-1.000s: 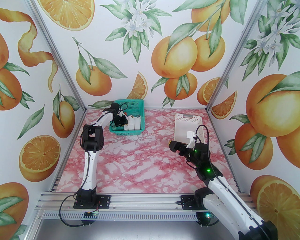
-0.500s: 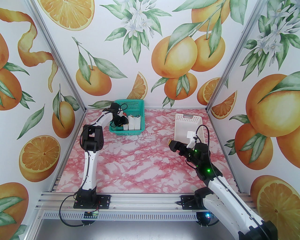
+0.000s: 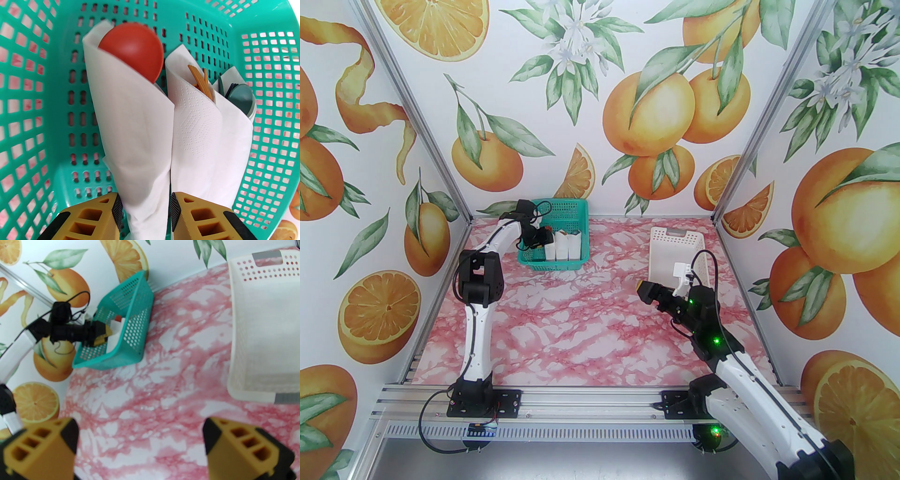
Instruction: Place the utensils on the paper napkin and roll it up
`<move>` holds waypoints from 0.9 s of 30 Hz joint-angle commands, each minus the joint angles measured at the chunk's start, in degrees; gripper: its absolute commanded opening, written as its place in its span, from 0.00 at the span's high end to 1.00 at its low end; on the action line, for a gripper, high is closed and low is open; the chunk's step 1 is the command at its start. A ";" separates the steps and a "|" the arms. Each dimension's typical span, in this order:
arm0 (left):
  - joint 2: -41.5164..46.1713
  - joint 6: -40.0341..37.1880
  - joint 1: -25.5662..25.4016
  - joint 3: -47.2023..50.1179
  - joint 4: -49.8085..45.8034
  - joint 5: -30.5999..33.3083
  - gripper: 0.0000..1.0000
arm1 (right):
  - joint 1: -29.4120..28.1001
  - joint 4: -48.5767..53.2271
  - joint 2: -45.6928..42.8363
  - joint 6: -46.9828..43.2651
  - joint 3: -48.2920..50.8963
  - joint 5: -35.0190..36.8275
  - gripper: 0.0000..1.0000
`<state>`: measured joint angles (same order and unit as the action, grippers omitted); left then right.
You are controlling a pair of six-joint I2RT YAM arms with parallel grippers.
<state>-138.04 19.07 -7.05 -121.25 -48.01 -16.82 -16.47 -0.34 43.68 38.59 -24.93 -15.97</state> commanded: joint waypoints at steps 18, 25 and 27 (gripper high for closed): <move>12.75 -2.26 0.38 5.01 0.54 3.46 0.61 | 0.34 5.96 -2.13 -3.15 -4.29 0.97 0.07; 25.68 -3.22 0.42 15.18 5.54 4.52 0.57 | 0.39 12.34 -4.86 -5.25 -8.39 3.50 0.04; 30.39 -3.90 0.37 19.17 6.92 5.00 0.55 | 0.37 14.26 -5.72 -5.67 -9.56 4.39 0.04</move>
<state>-114.54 16.69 -6.81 -105.78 -44.64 -12.99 -16.45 9.34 39.20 34.59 -31.97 -14.26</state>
